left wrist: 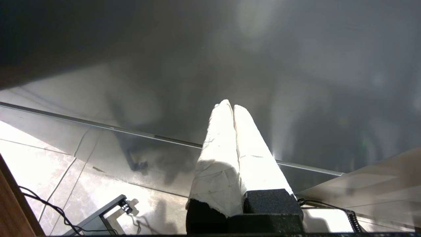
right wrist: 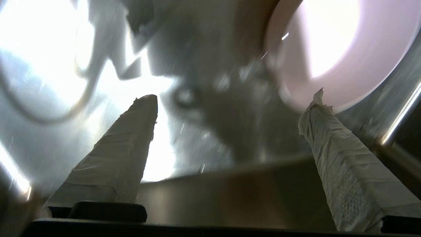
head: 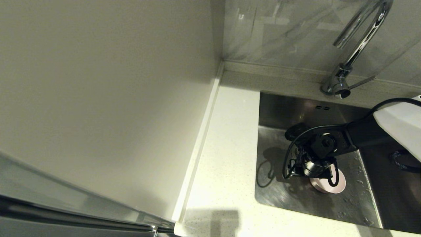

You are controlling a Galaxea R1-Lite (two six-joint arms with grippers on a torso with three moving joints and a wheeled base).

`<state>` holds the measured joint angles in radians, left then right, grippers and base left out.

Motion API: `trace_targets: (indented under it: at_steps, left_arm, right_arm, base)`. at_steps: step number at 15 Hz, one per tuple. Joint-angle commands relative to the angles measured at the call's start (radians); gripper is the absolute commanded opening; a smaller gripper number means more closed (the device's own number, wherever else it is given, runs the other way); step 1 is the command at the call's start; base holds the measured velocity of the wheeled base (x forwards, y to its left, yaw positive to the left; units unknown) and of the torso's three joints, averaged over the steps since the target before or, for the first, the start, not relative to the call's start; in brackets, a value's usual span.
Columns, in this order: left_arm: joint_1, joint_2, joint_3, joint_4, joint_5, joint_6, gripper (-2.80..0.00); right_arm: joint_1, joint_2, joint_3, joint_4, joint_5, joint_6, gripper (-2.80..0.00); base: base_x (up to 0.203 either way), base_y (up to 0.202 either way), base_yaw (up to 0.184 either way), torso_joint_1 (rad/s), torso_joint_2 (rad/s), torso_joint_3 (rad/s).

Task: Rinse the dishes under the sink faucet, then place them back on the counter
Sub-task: Put a bowl back to the table from the sink

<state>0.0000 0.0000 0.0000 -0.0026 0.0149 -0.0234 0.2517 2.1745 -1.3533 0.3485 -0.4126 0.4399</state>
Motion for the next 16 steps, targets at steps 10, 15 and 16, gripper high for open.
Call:
trace_targets:
  at_steps: [10, 15, 16]
  left_arm:
    - [0.0, -0.003, 0.0, -0.001, 0.0, -0.001, -2.8]
    - [-0.001, -0.003, 0.0, -0.001, 0.0, -0.001, -2.8]
    - [0.0, -0.003, 0.0, -0.001, 0.0, -0.001, -2.8]
  right_arm:
    - [-0.109, 0.09, 0.005, -0.149, -0.06, -0.064, 0.0]
    - [-0.127, 0.154, -0.021, -0.181, -0.054, -0.07, 0.0]
    - [-0.129, 0.16, -0.023, -0.183, -0.054, -0.073, 0.0]
  base:
    - [0.0, 0.0, 0.0, 0.0, 0.0, 0.0]
    - [0.0, 0.0, 0.0, 0.0, 0.0, 0.0]
    - [0.0, 0.0, 0.0, 0.0, 0.0, 0.0]
